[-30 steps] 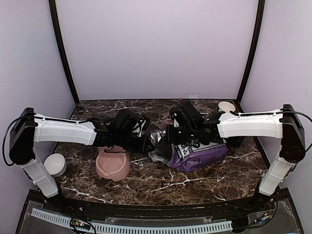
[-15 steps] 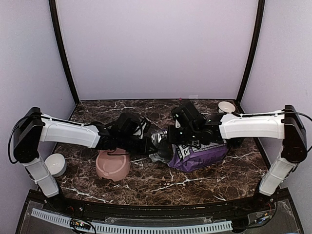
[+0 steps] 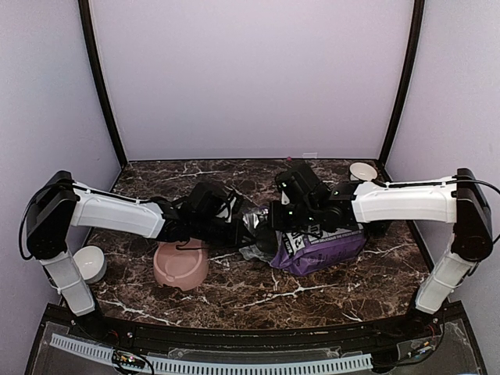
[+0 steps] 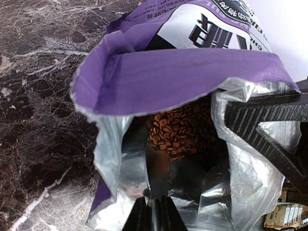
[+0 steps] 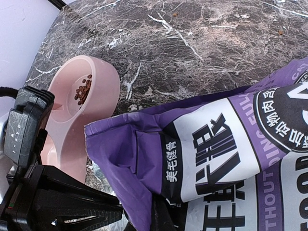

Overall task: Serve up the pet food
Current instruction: Collect the pet food from the pet food bag.

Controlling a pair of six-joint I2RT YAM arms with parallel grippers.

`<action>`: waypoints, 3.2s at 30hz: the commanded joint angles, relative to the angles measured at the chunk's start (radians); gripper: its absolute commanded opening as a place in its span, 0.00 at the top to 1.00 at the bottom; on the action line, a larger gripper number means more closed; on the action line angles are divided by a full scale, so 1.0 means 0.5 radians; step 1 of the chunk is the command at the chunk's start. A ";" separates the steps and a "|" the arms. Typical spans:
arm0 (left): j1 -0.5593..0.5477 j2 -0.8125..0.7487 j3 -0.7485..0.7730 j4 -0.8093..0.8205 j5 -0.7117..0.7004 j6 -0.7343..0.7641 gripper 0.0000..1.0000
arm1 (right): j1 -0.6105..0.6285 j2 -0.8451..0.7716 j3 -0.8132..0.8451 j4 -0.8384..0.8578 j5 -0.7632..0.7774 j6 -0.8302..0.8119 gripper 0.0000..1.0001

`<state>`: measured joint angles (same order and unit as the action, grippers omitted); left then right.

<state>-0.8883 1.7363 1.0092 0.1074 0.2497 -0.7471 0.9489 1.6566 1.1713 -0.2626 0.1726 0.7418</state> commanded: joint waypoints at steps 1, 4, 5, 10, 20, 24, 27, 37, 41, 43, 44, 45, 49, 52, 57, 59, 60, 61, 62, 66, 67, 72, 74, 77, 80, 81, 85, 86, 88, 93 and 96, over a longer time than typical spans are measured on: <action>-0.001 0.001 -0.055 -0.127 0.036 -0.021 1.00 | 0.001 -0.096 -0.023 -0.018 0.037 0.007 1.00; 0.000 0.013 -0.103 0.023 0.124 -0.091 1.00 | 0.003 -0.100 -0.024 -0.017 0.042 0.004 1.00; 0.000 0.022 -0.114 0.083 0.151 -0.118 1.00 | 0.001 -0.102 -0.023 -0.017 0.044 0.004 1.00; 0.002 0.102 -0.120 0.283 0.229 -0.216 1.00 | 0.001 -0.104 -0.016 -0.017 0.034 0.004 1.00; 0.019 0.102 -0.121 0.381 0.292 -0.264 1.00 | 0.001 -0.110 -0.023 -0.034 0.058 0.002 1.00; 0.021 0.073 -0.169 0.403 0.274 -0.279 1.00 | 0.001 -0.186 -0.087 -0.018 0.060 0.004 1.00; 0.022 0.097 -0.182 0.488 0.298 -0.324 1.00 | 0.001 -0.187 -0.089 -0.014 0.049 -0.003 1.00; 0.021 0.280 -0.041 0.698 0.364 -0.398 1.00 | 0.000 -0.177 -0.051 -0.075 0.034 -0.032 1.00; 0.022 0.353 0.002 0.790 0.396 -0.412 1.00 | 0.001 -0.186 -0.051 -0.068 0.035 -0.009 1.00; 0.022 0.381 0.041 0.789 0.419 -0.400 1.00 | -0.002 -0.188 -0.051 -0.069 0.033 0.006 1.00; 0.022 0.386 0.048 0.788 0.424 -0.395 1.00 | -0.001 -0.191 -0.051 -0.068 0.030 0.012 1.00; 0.022 0.382 0.050 0.788 0.427 -0.392 1.00 | 0.000 -0.195 -0.051 -0.072 0.026 0.016 1.00; 0.022 0.341 0.009 0.827 0.429 -0.390 1.00 | 0.000 -0.233 -0.087 -0.071 0.045 0.041 1.00; 0.025 0.310 -0.049 0.873 0.442 -0.403 1.00 | 0.000 -0.254 -0.125 -0.067 0.071 0.061 1.00; 0.028 0.251 -0.091 0.877 0.449 -0.402 1.00 | -0.002 -0.266 -0.154 -0.061 0.077 0.072 1.00; 0.031 0.217 -0.118 0.886 0.447 -0.402 1.00 | 0.000 -0.269 -0.160 -0.064 0.090 0.069 1.00; 0.031 0.200 -0.133 0.888 0.446 -0.403 1.00 | 0.000 -0.273 -0.163 -0.064 0.098 0.066 1.00; 0.033 0.182 -0.147 0.897 0.446 -0.402 1.00 | -0.001 -0.277 -0.166 -0.064 0.101 0.063 1.00; 0.034 0.160 -0.160 0.905 0.446 -0.404 1.00 | 0.000 -0.278 -0.170 -0.064 0.107 0.063 1.00; 0.045 0.101 -0.220 0.935 0.454 -0.420 1.00 | -0.004 -0.287 -0.177 -0.064 0.122 0.058 1.00; 0.048 0.091 -0.231 0.937 0.463 -0.426 1.00 | -0.005 -0.288 -0.178 -0.065 0.124 0.057 1.00; 0.058 0.018 -0.269 0.930 0.477 -0.426 1.00 | -0.015 -0.305 -0.196 -0.063 0.133 0.060 1.00; 0.064 -0.012 -0.284 0.916 0.470 -0.422 1.00 | -0.019 -0.314 -0.199 -0.064 0.136 0.060 1.00; 0.071 -0.044 -0.304 0.913 0.475 -0.417 1.00 | -0.024 -0.319 -0.212 -0.064 0.142 0.063 1.00; 0.076 -0.088 -0.326 0.906 0.466 -0.416 1.00 | -0.028 -0.325 -0.221 -0.066 0.144 0.066 1.00; 0.078 -0.101 -0.335 0.904 0.462 -0.414 1.00 | -0.029 -0.326 -0.222 -0.067 0.150 0.068 1.00; 0.090 -0.139 -0.372 0.896 0.455 -0.412 1.00 | -0.035 -0.328 -0.229 -0.064 0.154 0.072 1.00; 0.094 -0.151 -0.379 0.895 0.456 -0.412 1.00 | -0.036 -0.328 -0.228 -0.065 0.154 0.070 1.00; 0.097 -0.172 -0.389 0.889 0.453 -0.411 1.00 | -0.042 -0.331 -0.227 -0.067 0.157 0.069 1.00; 0.109 -0.269 -0.472 0.897 0.402 -0.415 1.00 | -0.051 -0.340 -0.231 -0.067 0.164 0.062 1.00; 0.119 -0.338 -0.529 0.904 0.388 -0.417 1.00 | -0.053 -0.335 -0.229 -0.064 0.161 0.060 1.00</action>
<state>-0.8391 1.6497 0.7799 0.5255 0.4561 -0.9565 0.9447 1.5269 1.0664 -0.2920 0.2028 0.7654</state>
